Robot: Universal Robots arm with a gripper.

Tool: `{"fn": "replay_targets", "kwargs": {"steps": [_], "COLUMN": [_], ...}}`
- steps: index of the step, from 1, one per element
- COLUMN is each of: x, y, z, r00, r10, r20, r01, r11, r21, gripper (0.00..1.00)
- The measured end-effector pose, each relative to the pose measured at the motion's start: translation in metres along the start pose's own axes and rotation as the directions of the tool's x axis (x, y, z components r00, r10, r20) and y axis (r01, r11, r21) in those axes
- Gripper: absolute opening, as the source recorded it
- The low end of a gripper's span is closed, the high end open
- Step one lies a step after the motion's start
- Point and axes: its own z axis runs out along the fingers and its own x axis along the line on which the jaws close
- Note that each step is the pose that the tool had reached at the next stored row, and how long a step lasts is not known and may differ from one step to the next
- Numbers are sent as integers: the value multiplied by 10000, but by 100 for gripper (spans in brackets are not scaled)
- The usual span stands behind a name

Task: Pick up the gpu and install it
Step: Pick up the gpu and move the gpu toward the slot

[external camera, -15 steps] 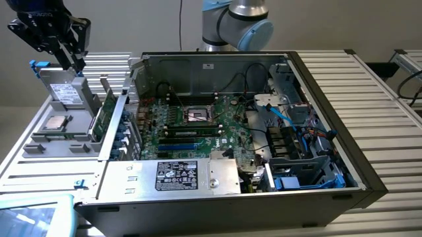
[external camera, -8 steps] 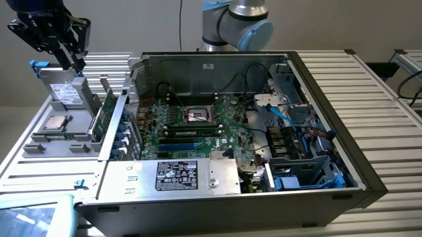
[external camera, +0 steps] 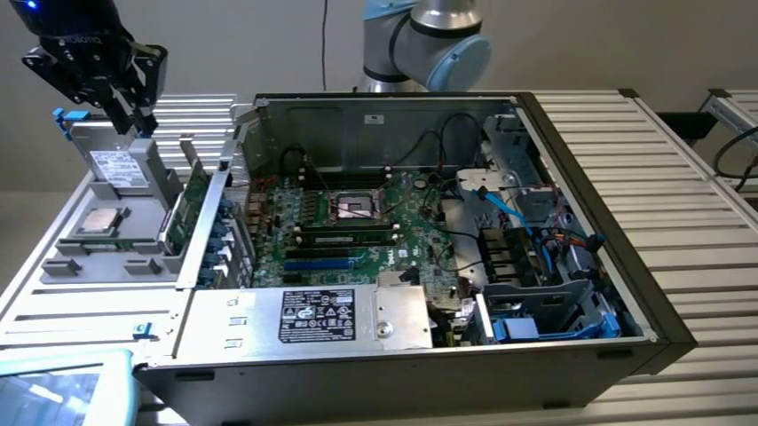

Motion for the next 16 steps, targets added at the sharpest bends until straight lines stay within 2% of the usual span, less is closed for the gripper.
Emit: {"fn": "replay_targets", "kwargs": {"steps": [16], "x": [7], "y": [-12], "z": [291], "r00": [10000], "r10": [1], "r20": [0], "r01": [-1], "r11": [10000], "r21": [-4], "gripper": [38]}}
